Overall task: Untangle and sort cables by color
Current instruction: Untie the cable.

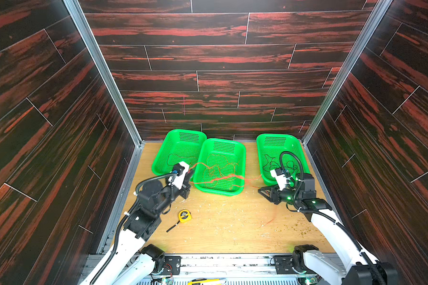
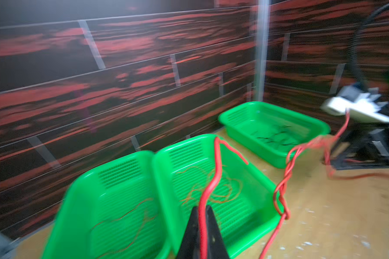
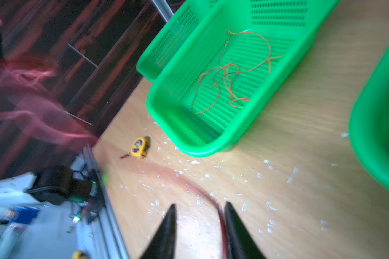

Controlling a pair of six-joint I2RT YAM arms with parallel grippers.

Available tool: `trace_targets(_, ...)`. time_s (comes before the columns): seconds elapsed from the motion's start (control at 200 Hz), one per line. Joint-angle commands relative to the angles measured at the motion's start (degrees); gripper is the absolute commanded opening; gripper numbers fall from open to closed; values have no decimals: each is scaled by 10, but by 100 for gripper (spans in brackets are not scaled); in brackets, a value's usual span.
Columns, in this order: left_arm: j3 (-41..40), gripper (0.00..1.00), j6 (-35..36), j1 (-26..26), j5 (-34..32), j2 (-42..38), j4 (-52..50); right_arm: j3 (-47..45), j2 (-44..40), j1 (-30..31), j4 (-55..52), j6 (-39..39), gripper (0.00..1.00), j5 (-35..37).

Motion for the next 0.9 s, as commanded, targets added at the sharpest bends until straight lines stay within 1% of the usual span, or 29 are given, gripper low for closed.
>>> trace_targets(0.0,19,0,-17,1,93,8,28,24,-43,1,27,-9,54,13)
trace_targets(0.075,25,0,-18,1,101,12,24,26,-76,1,51,-12,63,25)
trace_targets(0.17,34,0,-17,0,103,19,20,32,-104,1,71,-16,70,38)
trace_targets(0.205,34,0,-20,0,104,21,28,32,-111,1,79,-15,72,33)
trace_targets(0.341,37,0,-29,1,109,31,43,45,-106,3,95,-11,73,-33)
trace_targets(0.426,42,0,-25,0,109,39,36,69,-94,19,71,-25,73,-41)
trace_targets(0.556,50,0,-18,-1,115,49,32,89,-96,79,55,-79,73,-7)
trace_targets(0.636,57,0,-15,-2,117,58,33,100,-86,100,49,-95,73,0)
trace_targets(0.762,62,0,-21,-2,119,73,48,120,-55,121,29,-99,74,5)
trace_targets(0.842,59,0,-29,-2,116,76,63,130,-40,124,28,-72,74,13)
trace_targets(0.892,56,0,-33,-2,108,73,71,137,-39,124,18,-58,75,51)
